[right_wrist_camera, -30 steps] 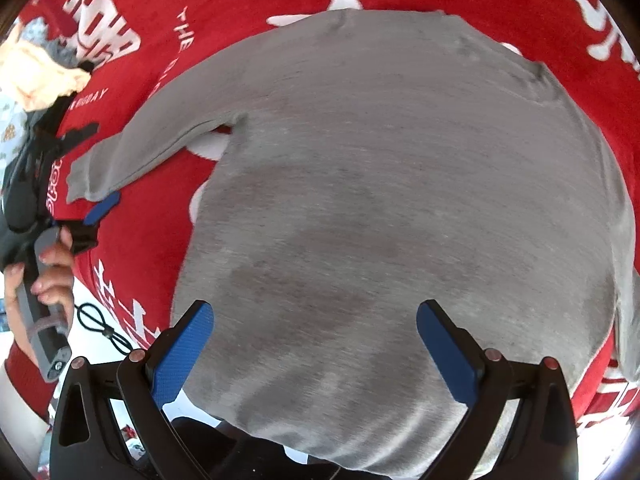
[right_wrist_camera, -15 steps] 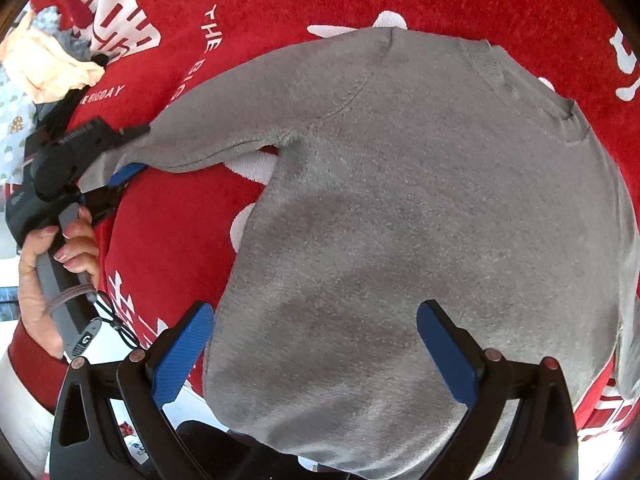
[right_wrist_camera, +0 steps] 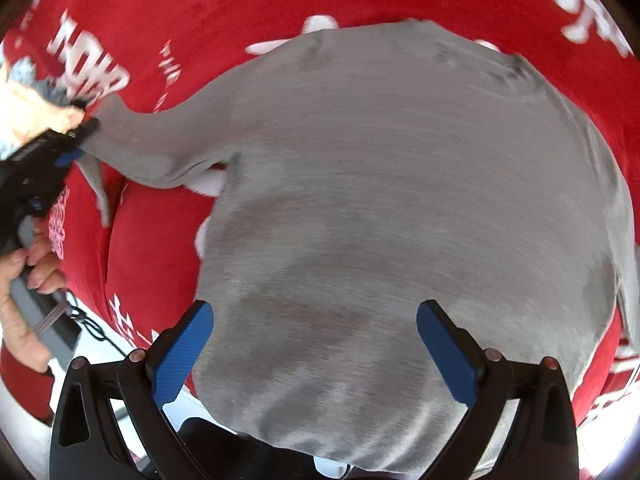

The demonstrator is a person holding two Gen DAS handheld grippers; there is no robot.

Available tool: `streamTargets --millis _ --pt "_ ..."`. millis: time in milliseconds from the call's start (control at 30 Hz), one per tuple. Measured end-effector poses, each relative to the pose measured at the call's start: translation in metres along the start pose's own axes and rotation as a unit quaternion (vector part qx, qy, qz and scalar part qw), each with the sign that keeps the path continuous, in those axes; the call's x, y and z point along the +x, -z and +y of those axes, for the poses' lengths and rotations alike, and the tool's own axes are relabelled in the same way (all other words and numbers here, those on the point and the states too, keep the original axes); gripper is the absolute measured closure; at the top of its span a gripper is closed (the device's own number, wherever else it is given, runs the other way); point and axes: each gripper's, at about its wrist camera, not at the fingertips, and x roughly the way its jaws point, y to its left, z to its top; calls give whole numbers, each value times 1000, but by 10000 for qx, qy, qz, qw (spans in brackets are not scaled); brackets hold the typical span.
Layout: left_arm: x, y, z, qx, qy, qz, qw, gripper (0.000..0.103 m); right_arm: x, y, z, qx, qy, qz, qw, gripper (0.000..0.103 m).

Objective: Fold small clothes
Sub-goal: 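Grasp the sleeve cuff with the left tool and fold it across the body, then open the left tool to release the sleeve on the sweater body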

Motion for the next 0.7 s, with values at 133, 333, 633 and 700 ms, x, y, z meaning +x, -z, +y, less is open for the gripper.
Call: streamTargets --millis 133,333,633,700 --pt "4 11 -88 896 496 21 9947 91 -19 -1 -40 250 45 -163 9995 1" --pt "55 87 -214 2064 838 662 9726 91 -48 6 -125 844 179 -465 9952 1" --pt "108 165 -255 2616 206 1462 9538 38 -40 30 -210 1336 319 -332 9900 1" --pt "95 162 -252 2633 204 1463 9533 38 -41 27 -214 1276 356 -384 9904 1"
